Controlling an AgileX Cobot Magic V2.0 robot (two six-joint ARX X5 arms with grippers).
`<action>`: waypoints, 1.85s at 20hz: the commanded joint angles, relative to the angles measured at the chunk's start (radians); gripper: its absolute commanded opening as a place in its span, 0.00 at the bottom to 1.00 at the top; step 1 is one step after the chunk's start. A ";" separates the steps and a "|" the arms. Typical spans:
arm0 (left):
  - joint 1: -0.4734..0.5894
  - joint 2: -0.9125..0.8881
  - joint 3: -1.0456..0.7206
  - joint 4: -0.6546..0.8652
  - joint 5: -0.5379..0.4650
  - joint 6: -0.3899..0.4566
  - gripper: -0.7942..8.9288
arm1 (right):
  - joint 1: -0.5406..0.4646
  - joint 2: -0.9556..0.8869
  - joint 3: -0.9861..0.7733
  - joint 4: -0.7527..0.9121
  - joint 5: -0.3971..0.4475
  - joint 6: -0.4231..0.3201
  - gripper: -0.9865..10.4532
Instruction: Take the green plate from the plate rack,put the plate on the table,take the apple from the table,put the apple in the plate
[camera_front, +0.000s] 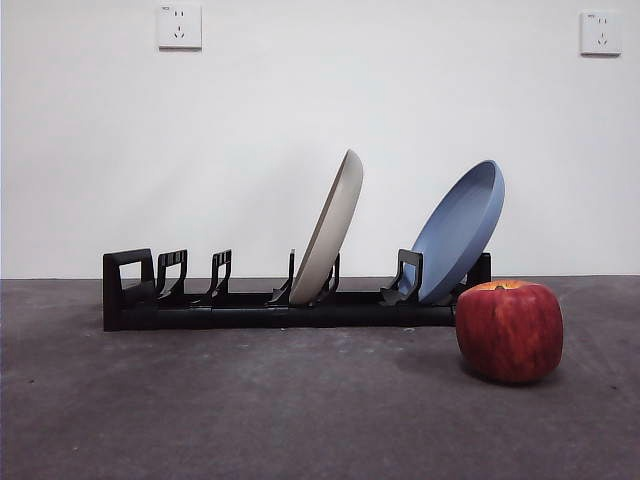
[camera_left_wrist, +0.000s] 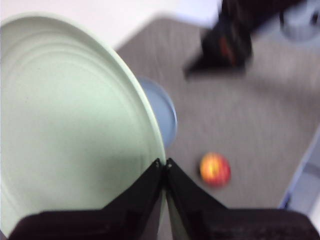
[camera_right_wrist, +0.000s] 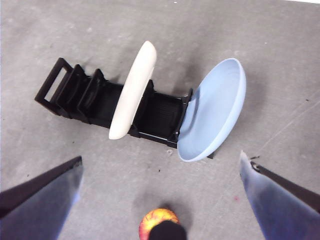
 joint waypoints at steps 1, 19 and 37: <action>-0.048 -0.073 -0.290 -0.007 -0.031 -0.092 0.07 | 0.000 0.006 0.003 0.006 0.003 0.004 0.66; -0.075 0.221 -1.019 0.586 -0.061 -0.208 0.07 | 0.000 0.006 0.003 -0.001 0.003 0.008 0.66; -0.062 0.365 -1.018 0.589 0.017 -0.235 0.28 | 0.000 0.006 0.003 -0.024 0.003 0.007 0.66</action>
